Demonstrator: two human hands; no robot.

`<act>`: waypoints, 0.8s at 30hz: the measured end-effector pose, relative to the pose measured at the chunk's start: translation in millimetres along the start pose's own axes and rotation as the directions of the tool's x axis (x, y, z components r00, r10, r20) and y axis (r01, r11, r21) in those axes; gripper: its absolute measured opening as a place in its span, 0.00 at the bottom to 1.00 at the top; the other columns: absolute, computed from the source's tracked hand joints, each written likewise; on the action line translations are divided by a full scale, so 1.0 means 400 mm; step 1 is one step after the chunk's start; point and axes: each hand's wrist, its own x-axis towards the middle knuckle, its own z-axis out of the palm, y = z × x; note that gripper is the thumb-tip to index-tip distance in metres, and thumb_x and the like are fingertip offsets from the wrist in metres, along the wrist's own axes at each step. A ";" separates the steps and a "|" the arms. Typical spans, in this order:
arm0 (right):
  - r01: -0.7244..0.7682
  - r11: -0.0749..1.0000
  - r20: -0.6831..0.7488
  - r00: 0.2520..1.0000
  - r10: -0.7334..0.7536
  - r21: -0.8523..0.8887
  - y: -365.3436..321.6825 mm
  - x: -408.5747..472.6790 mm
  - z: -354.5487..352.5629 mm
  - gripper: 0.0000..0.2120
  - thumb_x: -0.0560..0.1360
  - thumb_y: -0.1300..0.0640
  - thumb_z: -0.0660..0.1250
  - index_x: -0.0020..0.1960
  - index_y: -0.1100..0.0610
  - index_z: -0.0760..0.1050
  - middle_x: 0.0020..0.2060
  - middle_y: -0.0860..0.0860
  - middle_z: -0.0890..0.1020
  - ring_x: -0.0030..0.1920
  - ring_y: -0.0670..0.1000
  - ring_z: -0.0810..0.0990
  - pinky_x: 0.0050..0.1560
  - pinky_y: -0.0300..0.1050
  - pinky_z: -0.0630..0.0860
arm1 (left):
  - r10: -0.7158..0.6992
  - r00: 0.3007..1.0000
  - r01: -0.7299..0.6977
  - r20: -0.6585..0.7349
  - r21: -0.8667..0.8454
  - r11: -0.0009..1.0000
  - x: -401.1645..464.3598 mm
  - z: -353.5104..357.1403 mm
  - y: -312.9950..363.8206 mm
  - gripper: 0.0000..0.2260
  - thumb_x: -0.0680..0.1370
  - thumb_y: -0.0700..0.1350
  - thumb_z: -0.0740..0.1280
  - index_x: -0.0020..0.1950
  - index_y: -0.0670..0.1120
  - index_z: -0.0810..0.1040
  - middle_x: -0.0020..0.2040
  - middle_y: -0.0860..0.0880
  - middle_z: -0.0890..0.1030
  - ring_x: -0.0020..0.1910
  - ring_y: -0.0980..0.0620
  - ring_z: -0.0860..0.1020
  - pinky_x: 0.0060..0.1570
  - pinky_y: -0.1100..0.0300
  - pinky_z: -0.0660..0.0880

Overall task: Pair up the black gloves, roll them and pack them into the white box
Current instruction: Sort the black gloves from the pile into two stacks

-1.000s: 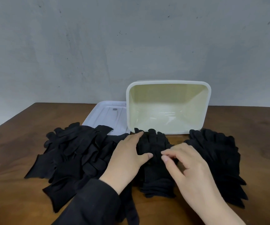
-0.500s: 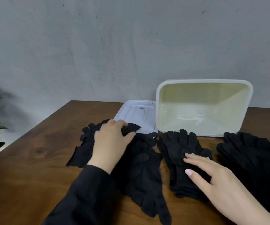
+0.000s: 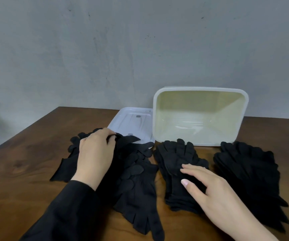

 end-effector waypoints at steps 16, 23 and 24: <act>0.091 0.958 -0.453 0.890 0.044 0.272 -0.027 -0.020 -0.018 0.13 0.76 0.44 0.69 0.35 0.45 0.73 0.33 0.44 0.77 0.35 0.47 0.79 0.37 0.36 0.75 | 0.118 0.893 0.275 0.435 -0.733 0.622 -0.130 0.053 0.278 0.11 0.80 0.40 0.65 0.42 0.50 0.83 0.41 0.50 0.85 0.41 0.57 0.81 0.40 0.66 0.76; -0.030 0.777 -0.394 0.850 0.351 0.629 -0.068 -0.022 -0.079 0.19 0.75 0.51 0.70 0.28 0.53 0.72 0.22 0.60 0.73 0.22 0.51 0.72 0.29 0.37 0.70 | 0.222 0.878 0.214 0.424 -0.762 0.611 -0.144 0.065 0.260 0.10 0.79 0.39 0.66 0.41 0.50 0.83 0.41 0.49 0.85 0.43 0.55 0.81 0.45 0.66 0.76; -0.037 0.781 -0.374 0.863 0.340 0.624 -0.073 -0.020 -0.098 0.15 0.75 0.50 0.71 0.32 0.52 0.75 0.23 0.60 0.73 0.22 0.52 0.70 0.29 0.39 0.69 | 0.234 0.874 0.207 0.425 -0.763 0.613 -0.144 0.065 0.258 0.10 0.79 0.39 0.66 0.41 0.50 0.83 0.41 0.49 0.85 0.43 0.55 0.81 0.46 0.66 0.76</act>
